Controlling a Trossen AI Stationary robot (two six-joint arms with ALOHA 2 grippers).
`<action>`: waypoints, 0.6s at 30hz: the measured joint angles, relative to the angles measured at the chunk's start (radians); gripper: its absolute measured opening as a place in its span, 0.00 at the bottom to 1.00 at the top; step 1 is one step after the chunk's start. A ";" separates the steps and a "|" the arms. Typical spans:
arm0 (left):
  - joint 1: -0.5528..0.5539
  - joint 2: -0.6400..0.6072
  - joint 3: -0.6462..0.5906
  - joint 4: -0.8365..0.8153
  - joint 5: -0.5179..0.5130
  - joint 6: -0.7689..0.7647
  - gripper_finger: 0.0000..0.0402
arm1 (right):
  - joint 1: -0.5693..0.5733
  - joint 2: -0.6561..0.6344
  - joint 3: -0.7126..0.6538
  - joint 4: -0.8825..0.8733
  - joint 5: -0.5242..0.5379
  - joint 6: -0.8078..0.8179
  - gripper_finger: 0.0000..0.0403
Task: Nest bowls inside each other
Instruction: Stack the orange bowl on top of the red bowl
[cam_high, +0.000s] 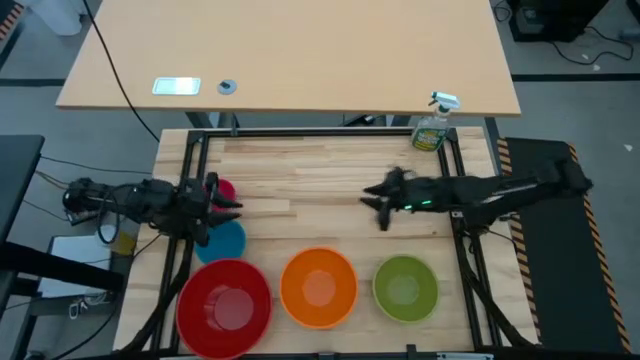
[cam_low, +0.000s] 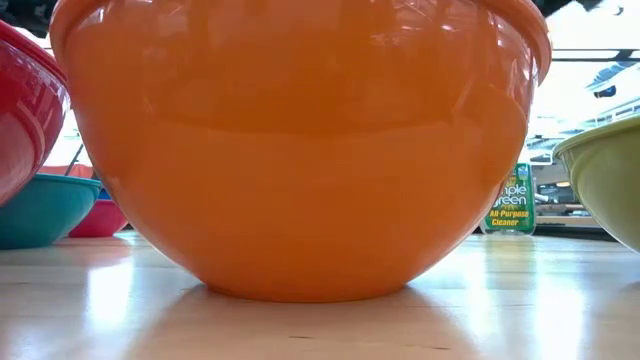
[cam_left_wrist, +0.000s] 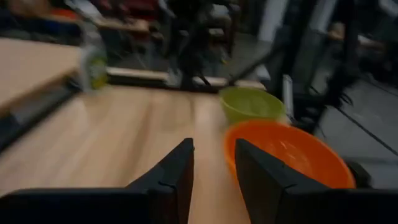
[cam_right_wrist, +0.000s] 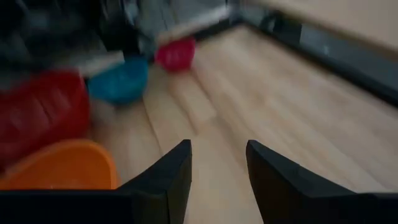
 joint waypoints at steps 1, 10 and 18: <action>0.000 0.016 0.004 0.000 0.031 0.001 0.33 | 0.012 0.068 0.063 -0.043 0.002 0.000 0.40; 0.000 0.117 0.005 -0.001 0.076 0.018 0.55 | 0.110 0.588 0.674 -0.597 0.002 -0.003 0.40; 0.000 0.115 0.016 -0.007 0.121 0.024 0.64 | 0.151 0.854 1.084 -0.906 -0.112 0.051 0.46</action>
